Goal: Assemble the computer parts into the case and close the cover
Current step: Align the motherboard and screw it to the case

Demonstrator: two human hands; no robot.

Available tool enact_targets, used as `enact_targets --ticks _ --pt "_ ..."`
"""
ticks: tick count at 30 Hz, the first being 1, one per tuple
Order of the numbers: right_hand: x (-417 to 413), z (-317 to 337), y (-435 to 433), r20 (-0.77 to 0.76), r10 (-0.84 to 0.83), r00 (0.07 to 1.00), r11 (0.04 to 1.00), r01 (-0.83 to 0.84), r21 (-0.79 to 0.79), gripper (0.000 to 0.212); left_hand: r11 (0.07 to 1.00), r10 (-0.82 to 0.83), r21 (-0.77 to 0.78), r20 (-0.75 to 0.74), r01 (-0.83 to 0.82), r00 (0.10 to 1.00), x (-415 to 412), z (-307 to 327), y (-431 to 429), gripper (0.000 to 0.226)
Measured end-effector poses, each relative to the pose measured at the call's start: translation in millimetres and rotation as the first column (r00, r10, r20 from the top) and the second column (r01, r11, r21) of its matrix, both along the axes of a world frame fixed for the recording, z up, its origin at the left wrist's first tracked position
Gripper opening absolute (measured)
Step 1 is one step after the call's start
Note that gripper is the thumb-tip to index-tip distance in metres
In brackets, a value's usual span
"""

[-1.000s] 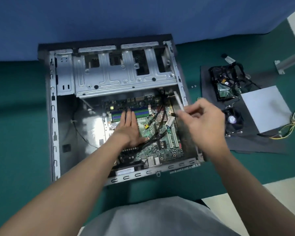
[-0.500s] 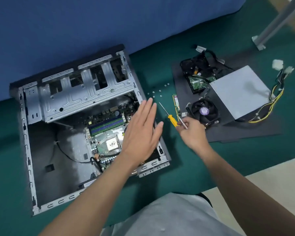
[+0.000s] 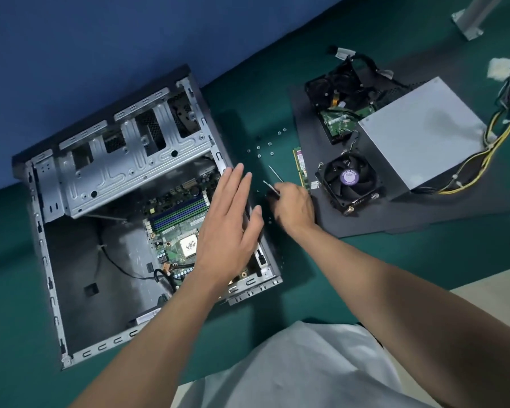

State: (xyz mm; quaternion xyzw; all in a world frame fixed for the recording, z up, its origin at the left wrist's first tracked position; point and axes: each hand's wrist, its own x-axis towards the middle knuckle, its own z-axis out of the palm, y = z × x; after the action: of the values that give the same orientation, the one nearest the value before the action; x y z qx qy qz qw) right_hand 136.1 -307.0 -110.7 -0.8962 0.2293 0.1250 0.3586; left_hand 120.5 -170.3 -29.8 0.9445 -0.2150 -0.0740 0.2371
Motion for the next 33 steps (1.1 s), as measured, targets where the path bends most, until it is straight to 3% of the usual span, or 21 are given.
enact_targets --ticks 15,19,21,24,27,31,33 --pt "17.8 1.6 12.4 -0.077 0.058 0.995 0.991 -0.066 -0.114 0.017 1.0 0.007 0.004 -0.027 -0.006 1.0 2.4 2.3 3.3 0.058" --pt "17.6 4.6 11.5 -0.073 -0.048 0.996 0.989 0.037 -0.146 0.02 1.0 -0.014 -0.004 -0.021 0.014 1.0 3.5 2.4 5.0 0.059" --pt "20.5 11.1 7.3 -0.064 -0.258 0.964 0.965 0.26 0.018 0.022 1.0 -0.023 -0.019 -0.034 0.023 0.999 3.7 2.9 5.6 0.057" --pt "25.9 38.2 -0.7 -0.049 -0.527 0.849 0.75 0.491 0.443 0.015 0.992 0.036 -0.114 -0.073 -0.044 0.997 6.8 9.6 2.7 0.048" --pt "18.1 78.8 -1.1 -0.038 -0.584 0.811 0.55 0.429 0.717 0.013 0.913 0.22 -0.319 -0.139 -0.254 0.965 12.7 25.8 -4.4 0.037" --pt "2.8 121.1 17.5 -0.005 -0.552 0.834 0.394 0.266 0.88 0.016 0.602 0.357 -0.569 -0.435 -0.56 0.826 23.1 52.0 -7.7 0.013" --pt "-2.8 134.0 31.7 -0.005 -0.547 0.837 0.341 0.228 0.912 0.013 0.516 0.354 -0.602 -0.498 -0.609 0.792 24.4 58.8 -0.7 0.01"
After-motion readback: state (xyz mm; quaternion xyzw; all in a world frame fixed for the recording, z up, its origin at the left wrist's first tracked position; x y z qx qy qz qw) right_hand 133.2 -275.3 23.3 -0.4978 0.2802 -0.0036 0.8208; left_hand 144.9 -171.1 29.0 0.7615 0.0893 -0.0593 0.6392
